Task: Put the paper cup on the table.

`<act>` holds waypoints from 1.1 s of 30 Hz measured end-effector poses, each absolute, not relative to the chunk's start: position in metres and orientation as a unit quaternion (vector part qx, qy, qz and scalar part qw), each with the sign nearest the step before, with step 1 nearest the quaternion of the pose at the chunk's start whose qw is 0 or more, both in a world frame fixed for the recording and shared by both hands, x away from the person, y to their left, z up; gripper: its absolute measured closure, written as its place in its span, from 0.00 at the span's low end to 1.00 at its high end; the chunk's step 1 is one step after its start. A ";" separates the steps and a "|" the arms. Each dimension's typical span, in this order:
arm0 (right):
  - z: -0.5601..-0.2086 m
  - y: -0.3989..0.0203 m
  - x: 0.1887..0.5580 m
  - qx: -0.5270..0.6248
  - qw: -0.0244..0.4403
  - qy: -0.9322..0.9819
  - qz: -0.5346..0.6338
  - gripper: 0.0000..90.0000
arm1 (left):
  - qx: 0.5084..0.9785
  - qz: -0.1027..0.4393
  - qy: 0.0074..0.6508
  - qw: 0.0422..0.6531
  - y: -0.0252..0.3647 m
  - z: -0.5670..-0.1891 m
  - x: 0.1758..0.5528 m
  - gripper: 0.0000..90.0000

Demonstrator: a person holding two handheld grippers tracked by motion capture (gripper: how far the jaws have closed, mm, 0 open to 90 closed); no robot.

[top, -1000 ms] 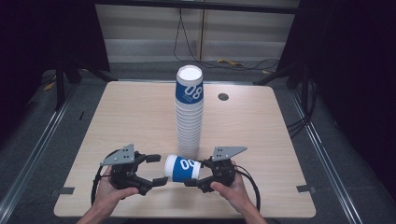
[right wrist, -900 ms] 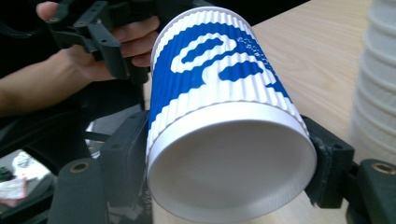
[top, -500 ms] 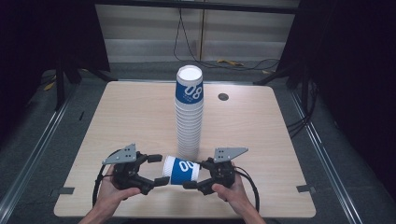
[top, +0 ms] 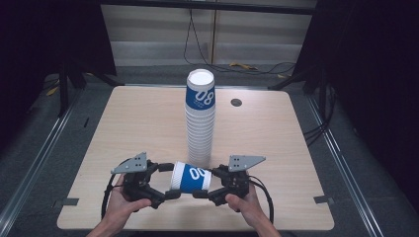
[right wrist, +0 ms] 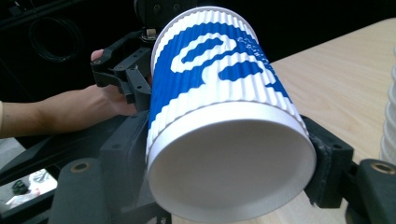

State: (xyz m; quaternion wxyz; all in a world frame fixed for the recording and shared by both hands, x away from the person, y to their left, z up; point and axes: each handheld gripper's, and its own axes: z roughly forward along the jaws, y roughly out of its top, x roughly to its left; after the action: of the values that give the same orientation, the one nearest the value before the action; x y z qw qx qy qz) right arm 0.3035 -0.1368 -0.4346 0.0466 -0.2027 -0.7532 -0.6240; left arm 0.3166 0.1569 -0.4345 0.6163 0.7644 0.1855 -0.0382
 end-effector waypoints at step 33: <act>-0.443 -0.126 0.300 -0.178 0.005 -0.736 -0.653 0.31 | 0.744 -0.055 0.183 0.641 0.155 -0.429 0.319 0.13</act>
State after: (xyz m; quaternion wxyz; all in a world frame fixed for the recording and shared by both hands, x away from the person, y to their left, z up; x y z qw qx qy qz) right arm 0.2996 -0.1259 -0.4427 0.0048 -0.1777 -0.7359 -0.6533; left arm 0.3192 0.1555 -0.4293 0.6409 0.7435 0.1829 -0.0545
